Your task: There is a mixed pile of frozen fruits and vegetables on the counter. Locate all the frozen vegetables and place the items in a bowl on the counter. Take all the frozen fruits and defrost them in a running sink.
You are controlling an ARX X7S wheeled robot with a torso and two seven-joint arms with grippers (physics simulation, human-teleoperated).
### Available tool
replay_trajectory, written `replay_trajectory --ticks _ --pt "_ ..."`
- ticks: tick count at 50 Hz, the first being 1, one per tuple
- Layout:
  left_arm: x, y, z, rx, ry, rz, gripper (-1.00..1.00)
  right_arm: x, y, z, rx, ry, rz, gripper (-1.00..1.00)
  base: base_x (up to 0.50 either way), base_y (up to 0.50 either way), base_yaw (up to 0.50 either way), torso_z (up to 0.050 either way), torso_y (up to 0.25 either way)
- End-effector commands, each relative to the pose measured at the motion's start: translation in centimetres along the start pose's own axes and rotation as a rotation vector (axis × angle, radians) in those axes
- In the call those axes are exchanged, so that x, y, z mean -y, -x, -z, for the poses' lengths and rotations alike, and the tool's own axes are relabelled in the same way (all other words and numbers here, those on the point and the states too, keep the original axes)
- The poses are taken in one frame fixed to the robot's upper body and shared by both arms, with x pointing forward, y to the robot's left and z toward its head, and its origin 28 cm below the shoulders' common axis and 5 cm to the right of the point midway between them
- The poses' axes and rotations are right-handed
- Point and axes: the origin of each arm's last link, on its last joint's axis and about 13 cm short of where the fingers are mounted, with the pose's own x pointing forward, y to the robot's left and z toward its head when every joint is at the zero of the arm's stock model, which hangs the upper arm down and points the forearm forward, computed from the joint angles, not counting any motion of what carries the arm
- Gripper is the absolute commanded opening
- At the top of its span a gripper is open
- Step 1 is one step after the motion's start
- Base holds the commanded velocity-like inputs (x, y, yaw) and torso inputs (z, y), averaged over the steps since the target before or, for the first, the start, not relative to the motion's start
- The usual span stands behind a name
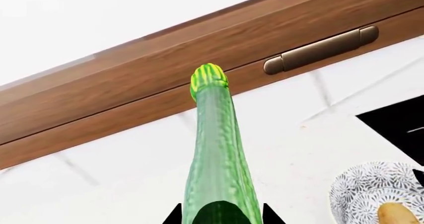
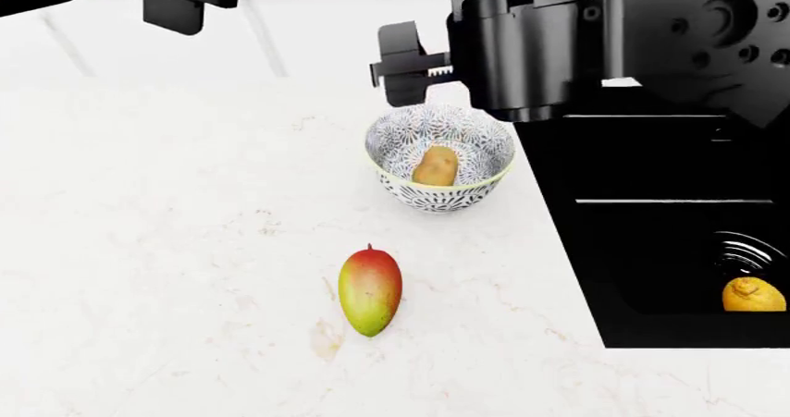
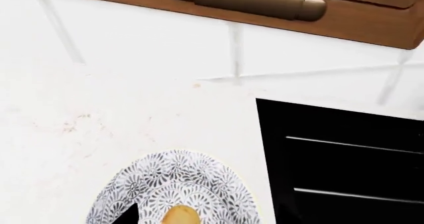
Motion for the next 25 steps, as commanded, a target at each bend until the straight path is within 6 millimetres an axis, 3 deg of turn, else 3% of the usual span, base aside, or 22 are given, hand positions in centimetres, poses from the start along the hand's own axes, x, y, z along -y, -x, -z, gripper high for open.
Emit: replay_trajectory --ticks 1,25 --pt "0.4 -0.1 0.0 0.001 0.002 0.021 -1.0 1.6 2.3 -0.7 0.066 -0.012 0.028 1.0 0.0 0.0 0.0 0.0 0.0" --pt "2.5 -2.4 1.1 -0.015 0.001 0.115 -1.0 3.6 5.1 -1.3 0.277 -0.072 0.06 1.0 0.0 0.0 0.0 0.0 0.0"
